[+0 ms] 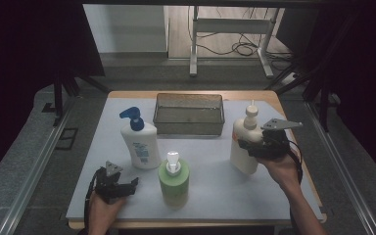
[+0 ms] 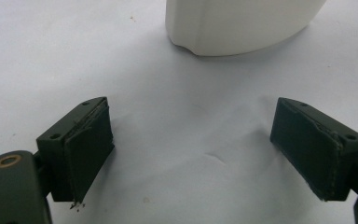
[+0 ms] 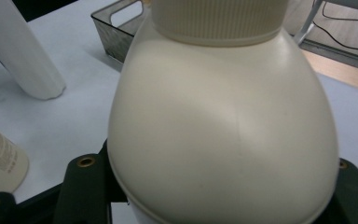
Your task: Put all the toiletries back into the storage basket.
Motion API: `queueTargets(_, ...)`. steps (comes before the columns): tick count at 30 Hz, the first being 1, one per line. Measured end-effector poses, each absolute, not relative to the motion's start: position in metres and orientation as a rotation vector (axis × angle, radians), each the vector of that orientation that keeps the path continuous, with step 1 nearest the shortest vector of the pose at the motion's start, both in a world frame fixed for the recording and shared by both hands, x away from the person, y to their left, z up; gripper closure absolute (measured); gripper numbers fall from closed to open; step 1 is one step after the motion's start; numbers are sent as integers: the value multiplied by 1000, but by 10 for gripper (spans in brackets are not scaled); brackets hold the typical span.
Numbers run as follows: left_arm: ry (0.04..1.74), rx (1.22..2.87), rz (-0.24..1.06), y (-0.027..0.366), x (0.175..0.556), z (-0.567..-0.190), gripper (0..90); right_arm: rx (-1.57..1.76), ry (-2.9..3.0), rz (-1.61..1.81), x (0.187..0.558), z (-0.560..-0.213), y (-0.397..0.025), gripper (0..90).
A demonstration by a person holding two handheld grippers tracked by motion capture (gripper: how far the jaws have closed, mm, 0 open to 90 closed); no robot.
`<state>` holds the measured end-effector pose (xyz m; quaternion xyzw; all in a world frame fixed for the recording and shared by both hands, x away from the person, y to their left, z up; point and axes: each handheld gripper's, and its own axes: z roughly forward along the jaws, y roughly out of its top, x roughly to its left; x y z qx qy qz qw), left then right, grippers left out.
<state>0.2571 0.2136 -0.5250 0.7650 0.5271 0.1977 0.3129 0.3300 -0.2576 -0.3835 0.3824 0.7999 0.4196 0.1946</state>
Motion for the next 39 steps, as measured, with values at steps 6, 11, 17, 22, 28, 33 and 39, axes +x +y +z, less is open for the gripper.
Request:
queueTargets(6,1390,2018,521,214,257,-525,124,1050,2248,1208,337,-372,-246,395)
queueTargets(11,1390,2018,521,214,257,-525,124,1038,2249,1220,343,-365,-238,395)
queueTargets(17,1390,2018,521,214,257,-525,124,1025,2251,1233,352,-356,-227,395)
queueTargets(22,1391,2018,521,214,257,-525,124,1014,2249,1241,359,-349,-218,396)
queueTargets(28,1391,2018,521,214,257,-525,124,1005,2239,1242,368,-344,-209,396)
queueTargets(33,1391,2019,520,214,257,-525,124,1014,2230,1249,375,-339,-202,396)
queueTargets(39,1391,2017,520,214,257,-525,124,1009,2221,1255,383,-335,-192,396)
